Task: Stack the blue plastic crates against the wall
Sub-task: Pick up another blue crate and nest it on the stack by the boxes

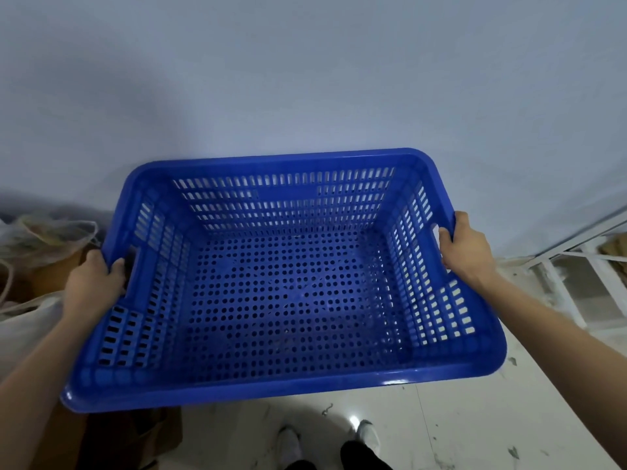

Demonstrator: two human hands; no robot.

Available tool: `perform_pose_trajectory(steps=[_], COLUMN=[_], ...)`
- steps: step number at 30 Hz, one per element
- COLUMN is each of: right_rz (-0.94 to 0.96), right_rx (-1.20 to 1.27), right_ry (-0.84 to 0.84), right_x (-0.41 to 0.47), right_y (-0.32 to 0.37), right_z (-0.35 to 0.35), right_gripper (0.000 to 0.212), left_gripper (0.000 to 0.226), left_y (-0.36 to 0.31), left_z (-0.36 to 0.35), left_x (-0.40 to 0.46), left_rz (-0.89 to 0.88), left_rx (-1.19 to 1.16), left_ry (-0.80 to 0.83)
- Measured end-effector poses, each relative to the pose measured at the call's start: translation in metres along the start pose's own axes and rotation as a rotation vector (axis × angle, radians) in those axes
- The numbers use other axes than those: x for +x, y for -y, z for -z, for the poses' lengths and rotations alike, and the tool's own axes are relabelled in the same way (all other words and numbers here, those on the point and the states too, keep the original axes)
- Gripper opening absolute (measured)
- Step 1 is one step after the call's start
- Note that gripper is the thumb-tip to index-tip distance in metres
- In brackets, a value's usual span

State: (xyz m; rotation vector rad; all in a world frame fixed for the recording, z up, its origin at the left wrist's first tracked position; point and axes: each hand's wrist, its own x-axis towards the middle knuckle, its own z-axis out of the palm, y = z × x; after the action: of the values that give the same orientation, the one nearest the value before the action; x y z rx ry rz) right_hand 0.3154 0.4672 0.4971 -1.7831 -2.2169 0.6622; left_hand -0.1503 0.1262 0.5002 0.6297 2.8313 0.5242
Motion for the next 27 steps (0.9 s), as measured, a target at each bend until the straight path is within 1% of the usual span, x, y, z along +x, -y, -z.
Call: perform_pose_trajectory(steps=[6, 9, 11, 13, 14, 16, 19, 21, 23, 27], right_rz=[-0.002, 0.005, 0.031, 0.068, 0.075, 0.067, 0.043, 0.028, 0.008, -0.024], right_rx=[-0.006, -0.034, -0.141, -0.283, -0.321, -0.339, -0.299, -0.276, -0.254, -0.234], right_ry=[-0.011, -0.006, 0.011, 0.03, 0.04, 0.056, 0.03, 0.016, 0.001, -0.032], right_x=[0.003, -0.002, -0.011, -0.025, -0.036, -0.063, -0.103, -0.117, -0.121, -0.126], right_y=[0.001, 0.004, 0.007, 0.007, 0.005, -0.01, -0.035, -0.04, -0.038, -0.034], right_z=[0.001, 0.005, 0.009, 0.015, 0.019, 0.022, 0.022, 0.019, 0.016, 0.014], right_gripper=[0.035, 0.036, 0.041, 0.05, 0.054, 0.059, 0.053, 0.044, 0.036, 0.034], left_gripper=[0.028, 0.033, 0.04, 0.053, 0.055, 0.051, 0.045, 0.046, 0.046, 0.047], left_y=[-0.001, -0.003, -0.005, -0.009, -0.007, 0.005, 0.029, 0.04, 0.043, 0.043], left_z=[0.0, 0.003, 0.009, 0.016, 0.019, 0.022, 0.022, 0.021, 0.02, 0.017], left_x=[0.002, -0.003, -0.014, -0.032, -0.045, -0.074, -0.11, -0.119, -0.121, -0.124], left_rz=[-0.025, -0.021, -0.019, -0.018, -0.014, -0.013, -0.011, 0.025, 0.017, 0.004], left_rx=[0.035, 0.038, 0.073, 0.088, 0.086, 0.117, 0.137, 0.117, 0.082, 0.071], left_ry=[-0.03, -0.019, 0.0, -0.011, -0.005, 0.0, -0.02, -0.001, 0.001, -0.044])
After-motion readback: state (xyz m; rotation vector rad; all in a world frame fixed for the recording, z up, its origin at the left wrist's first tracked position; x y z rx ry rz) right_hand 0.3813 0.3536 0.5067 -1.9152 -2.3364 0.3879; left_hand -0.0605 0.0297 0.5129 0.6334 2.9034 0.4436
